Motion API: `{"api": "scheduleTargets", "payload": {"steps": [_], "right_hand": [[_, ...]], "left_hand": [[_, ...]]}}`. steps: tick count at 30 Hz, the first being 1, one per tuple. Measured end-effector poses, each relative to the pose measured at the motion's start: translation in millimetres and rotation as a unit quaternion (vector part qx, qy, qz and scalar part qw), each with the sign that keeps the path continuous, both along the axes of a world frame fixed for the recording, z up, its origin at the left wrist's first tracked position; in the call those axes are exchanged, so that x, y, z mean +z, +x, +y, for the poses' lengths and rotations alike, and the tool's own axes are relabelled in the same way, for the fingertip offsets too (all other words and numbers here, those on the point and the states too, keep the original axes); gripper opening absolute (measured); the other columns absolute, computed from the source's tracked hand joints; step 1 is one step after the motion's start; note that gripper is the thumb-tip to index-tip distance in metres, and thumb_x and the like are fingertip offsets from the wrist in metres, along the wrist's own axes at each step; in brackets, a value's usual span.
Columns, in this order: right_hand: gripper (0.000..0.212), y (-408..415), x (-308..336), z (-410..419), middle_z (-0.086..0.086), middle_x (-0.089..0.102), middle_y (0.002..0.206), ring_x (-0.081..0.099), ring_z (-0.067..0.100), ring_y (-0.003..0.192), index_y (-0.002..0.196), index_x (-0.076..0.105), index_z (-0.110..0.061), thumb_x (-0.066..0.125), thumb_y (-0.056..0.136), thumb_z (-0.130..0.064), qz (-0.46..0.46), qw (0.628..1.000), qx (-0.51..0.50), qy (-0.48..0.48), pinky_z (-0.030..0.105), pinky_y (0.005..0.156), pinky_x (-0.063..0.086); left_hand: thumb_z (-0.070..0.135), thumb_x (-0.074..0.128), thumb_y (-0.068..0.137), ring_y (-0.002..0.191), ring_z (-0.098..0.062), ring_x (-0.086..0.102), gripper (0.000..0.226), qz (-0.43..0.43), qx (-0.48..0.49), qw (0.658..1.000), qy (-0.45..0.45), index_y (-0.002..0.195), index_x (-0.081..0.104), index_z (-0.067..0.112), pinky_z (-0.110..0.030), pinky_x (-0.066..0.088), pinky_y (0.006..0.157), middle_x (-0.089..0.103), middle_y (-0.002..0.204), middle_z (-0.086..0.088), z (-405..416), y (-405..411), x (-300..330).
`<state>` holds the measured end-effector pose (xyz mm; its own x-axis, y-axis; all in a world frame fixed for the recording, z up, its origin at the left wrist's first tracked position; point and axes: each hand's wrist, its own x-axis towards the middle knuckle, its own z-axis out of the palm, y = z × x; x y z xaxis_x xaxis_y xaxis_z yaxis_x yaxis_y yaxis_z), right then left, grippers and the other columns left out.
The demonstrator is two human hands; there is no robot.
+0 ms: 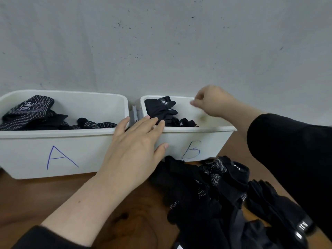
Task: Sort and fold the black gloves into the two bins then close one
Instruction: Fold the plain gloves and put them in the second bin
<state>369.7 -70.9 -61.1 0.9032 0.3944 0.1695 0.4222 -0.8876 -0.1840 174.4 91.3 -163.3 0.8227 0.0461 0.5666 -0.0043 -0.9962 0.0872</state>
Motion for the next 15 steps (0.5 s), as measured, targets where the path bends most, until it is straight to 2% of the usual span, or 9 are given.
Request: {"api": "scheduleTargets", "payload": {"steps": [2, 4, 7, 10, 12, 15], "right_hand": [[0.031, -31, 13, -7, 0.006, 0.072, 0.097, 0.062, 0.026, 0.086, 0.101, 0.072, -0.013, 0.058, 0.100, -0.041, -0.045, 0.993, 0.028, 0.102, 0.032, 0.069, 0.046], [0.031, -70, 15, -18, 0.005, 0.073, 0.089, 0.067, 0.028, 0.084, 0.089, 0.072, -0.018, 0.053, 0.101, -0.040, -0.059, 0.982, 0.062, 0.167, 0.034, 0.069, 0.051], [0.022, -134, -10, -48, -0.012, 0.072, 0.087, 0.067, 0.012, 0.085, 0.089, 0.069, -0.028, 0.051, 0.101, -0.034, -0.034, 0.977, 0.097, 0.186, 0.024, 0.071, 0.050], [0.014, -187, -61, -85, -0.017, 0.068, 0.097, 0.061, 0.002, 0.091, 0.102, 0.069, -0.031, 0.057, 0.099, -0.034, -0.014, 0.985, 0.104, 0.134, 0.022, 0.078, 0.048], [0.024, -219, -95, -104, -0.018, 0.066, 0.114, 0.059, 0.003, 0.104, 0.113, 0.071, -0.028, 0.057, 0.097, -0.040, -0.029, 0.989, 0.113, 0.094, 0.018, 0.089, 0.045], [0.043, -257, -129, -121, -0.018, 0.060, 0.133, 0.052, 0.001, 0.122, 0.125, 0.069, -0.030, 0.052, 0.094, -0.054, -0.016, 0.989, 0.119, 0.091, 0.023, 0.107, 0.039]], "left_hand": [[0.052, 0.036, 0.094, 0.140, -0.018, 0.048, 0.061, -0.015, -0.005, 1.000, -0.017, 0.139, 0.060, 0.017, -0.045, 0.015, 0.118, 0.059, 0.143, -0.001, -2, -1, 3], [0.045, 0.040, 0.098, 0.140, -0.019, 0.047, 0.053, -0.063, -0.028, 0.996, -0.057, 0.135, 0.063, 0.014, -0.046, 0.019, 0.120, 0.060, 0.141, -0.003, -10, -6, 2], [0.031, 0.049, 0.099, 0.121, -0.020, 0.058, 0.036, -0.124, -0.095, 0.981, -0.113, 0.123, 0.070, 0.012, -0.038, 0.036, 0.109, 0.067, 0.125, -0.001, -31, -24, -14], [0.034, 0.046, 0.101, 0.108, -0.015, 0.059, 0.035, -0.055, -0.143, 0.974, -0.165, 0.119, 0.069, 0.016, -0.027, 0.038, 0.094, 0.066, 0.118, 0.006, -53, -46, -39], [0.042, 0.041, 0.102, 0.111, -0.009, 0.056, 0.040, 0.007, -0.143, 0.967, -0.211, 0.123, 0.067, 0.021, -0.023, 0.038, 0.096, 0.064, 0.121, 0.011, -62, -60, -50], [0.045, 0.043, 0.102, 0.116, -0.002, 0.053, 0.040, 0.059, -0.132, 0.956, -0.256, 0.127, 0.065, 0.024, -0.028, 0.043, 0.102, 0.060, 0.126, 0.016, -70, -84, -56]]}}
